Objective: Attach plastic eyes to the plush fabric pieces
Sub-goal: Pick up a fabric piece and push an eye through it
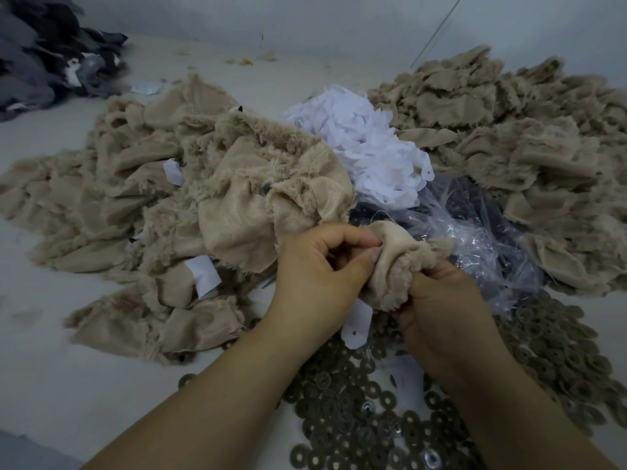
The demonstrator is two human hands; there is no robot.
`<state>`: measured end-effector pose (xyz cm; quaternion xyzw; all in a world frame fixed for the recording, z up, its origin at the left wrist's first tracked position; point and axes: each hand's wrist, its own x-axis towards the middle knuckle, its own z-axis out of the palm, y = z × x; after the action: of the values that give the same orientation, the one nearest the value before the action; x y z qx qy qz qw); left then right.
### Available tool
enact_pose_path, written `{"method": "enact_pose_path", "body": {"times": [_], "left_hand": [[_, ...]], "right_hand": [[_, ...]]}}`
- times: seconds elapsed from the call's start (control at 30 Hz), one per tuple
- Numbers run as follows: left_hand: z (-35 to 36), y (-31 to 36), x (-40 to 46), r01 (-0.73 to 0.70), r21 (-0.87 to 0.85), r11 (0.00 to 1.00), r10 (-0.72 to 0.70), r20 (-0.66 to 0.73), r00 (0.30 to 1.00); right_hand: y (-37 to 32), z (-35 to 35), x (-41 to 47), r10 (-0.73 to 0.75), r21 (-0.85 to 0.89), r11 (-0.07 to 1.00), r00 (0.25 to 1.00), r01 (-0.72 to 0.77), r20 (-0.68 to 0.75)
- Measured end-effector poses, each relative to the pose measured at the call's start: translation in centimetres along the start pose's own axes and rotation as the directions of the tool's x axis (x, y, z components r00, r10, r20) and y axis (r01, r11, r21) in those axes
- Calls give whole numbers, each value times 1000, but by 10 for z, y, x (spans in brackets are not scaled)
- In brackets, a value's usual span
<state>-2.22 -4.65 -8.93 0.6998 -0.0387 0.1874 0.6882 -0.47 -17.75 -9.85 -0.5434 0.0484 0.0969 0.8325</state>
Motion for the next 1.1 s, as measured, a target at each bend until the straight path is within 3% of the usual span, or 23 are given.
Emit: {"method": "enact_pose_path", "body": {"times": [0.17,0.27,0.43,0.57,0.87,1.1], "left_hand": [[-2,0,2,24,19,1000,-23,-14,1000],[-2,-1,1,-36,104,994,38,-16,999],[-2,-3,2,-140,232,963,145,-7,989],[0,-5,1,-180,297,938,180,27,983],[-8,-3,6,71,-4,997,-70,121,990],[-8,2,4,122,-43,992,-117,103,988]], "right_hand": [[1,0,0,-29,-3,1000,999,29,39],[3,-1,-2,-25,24,999,997,23,76],[-5,0,5,113,160,980,992,-120,55],[-3,-1,-2,-22,-71,997,997,27,72],[-4,-8,1,-57,-117,991,998,58,11],[-4,-9,0,-127,-191,973,992,127,8]]}}
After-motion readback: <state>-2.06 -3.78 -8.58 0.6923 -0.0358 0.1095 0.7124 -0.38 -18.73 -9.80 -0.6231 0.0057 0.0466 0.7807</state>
